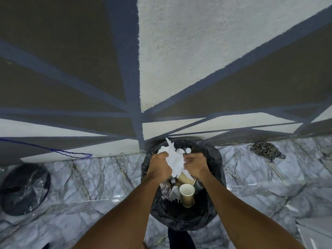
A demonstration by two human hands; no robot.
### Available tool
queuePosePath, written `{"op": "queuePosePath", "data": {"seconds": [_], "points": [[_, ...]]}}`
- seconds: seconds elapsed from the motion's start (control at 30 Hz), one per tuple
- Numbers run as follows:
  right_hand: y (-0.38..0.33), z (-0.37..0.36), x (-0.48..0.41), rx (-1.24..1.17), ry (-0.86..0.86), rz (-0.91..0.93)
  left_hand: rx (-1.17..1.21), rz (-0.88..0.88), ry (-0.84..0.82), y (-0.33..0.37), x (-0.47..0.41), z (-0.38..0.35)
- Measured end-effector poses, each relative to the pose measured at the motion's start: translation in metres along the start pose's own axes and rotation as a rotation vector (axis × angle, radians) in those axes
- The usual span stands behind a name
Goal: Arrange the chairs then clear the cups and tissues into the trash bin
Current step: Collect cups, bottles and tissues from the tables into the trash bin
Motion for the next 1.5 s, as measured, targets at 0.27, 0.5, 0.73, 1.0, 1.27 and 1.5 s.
{"op": "queuePosePath", "data": {"seconds": [0.27, 0.5, 0.73, 1.0, 1.27, 1.5], "points": [[-0.002, 0.015, 0.013, -0.021, 0.024, 0.014, 0.011, 0.021, 0.013, -0.017, 0.01, 0.001], [-0.053, -0.004, 0.059, 0.193, -0.032, 0.14, 0.073, 0.066, 0.071, -0.031, 0.038, 0.033], [-0.138, -0.099, 0.144, 0.467, -0.237, 0.481, 0.109, 0.181, 0.266, -0.087, 0.126, 0.12], [-0.218, -0.248, 0.316, 0.761, -0.444, 0.944, 0.19, 0.356, 0.643, -0.207, 0.311, 0.214], [-0.176, -0.406, 0.559, 1.012, -0.631, 1.408, 0.307, 0.552, 1.011, -0.341, 0.571, 0.221], [-0.072, -0.508, 0.759, 1.154, -0.916, 1.839, 0.471, 0.803, 1.336, -0.417, 0.777, 0.146]]}}
Point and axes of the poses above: each hand's wrist, its own x-axis away from the middle knuckle, its own z-axis out of the back of the hand, y = z × x, the point moved 4 cm from there along -x, towards the middle knuckle, and after that the axes turned 9 degrees about x, right-handed, at the moved point
